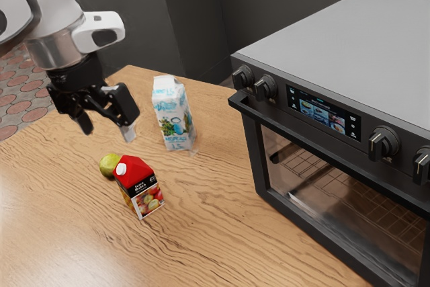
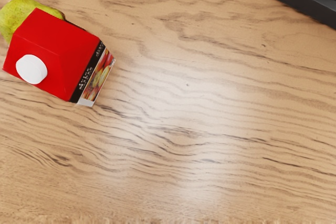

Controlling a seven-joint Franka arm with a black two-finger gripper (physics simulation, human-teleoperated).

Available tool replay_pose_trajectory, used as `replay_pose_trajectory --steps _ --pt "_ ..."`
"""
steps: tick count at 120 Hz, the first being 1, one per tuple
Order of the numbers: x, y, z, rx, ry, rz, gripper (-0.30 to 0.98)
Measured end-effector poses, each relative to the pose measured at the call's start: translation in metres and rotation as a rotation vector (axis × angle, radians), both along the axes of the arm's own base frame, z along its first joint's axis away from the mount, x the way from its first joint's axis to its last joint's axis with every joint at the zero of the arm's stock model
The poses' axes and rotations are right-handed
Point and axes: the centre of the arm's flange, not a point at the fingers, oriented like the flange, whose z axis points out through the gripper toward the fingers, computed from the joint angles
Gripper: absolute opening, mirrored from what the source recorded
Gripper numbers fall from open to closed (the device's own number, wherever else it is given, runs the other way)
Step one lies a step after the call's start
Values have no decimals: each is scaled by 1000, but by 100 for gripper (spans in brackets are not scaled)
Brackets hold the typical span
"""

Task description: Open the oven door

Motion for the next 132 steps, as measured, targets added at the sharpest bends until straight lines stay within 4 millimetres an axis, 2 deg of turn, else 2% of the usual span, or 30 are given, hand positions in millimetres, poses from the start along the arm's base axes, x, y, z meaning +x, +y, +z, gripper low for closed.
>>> replay_pose_trajectory --steps 8,14,25,28,32,38,47,63,73,87,105,132 --pt "-18 3 1 -2 11 84 69" --pt "-37 1 9 -4 -7 132 69" --pt "-118 -14 -10 -14 -83 180 69" --pt "-131 -15 -13 -21 -116 199 69" --pt "-137 -17 -18 -43 -158 221 69" --pt "-135 -26 -26 -120 -211 262 69" --pt "-127 -44 -24 -227 -288 337 69" --pt "-84 -76 -37 -315 -333 461 69" --pt "-73 -97 -36 -356 -381 513 69" --pt "-68 -127 -32 -427 -415 535 69" --pt "-58 -124 -28 -488 -432 586 68" --pt "-59 -158 -24 -516 -477 642 68"
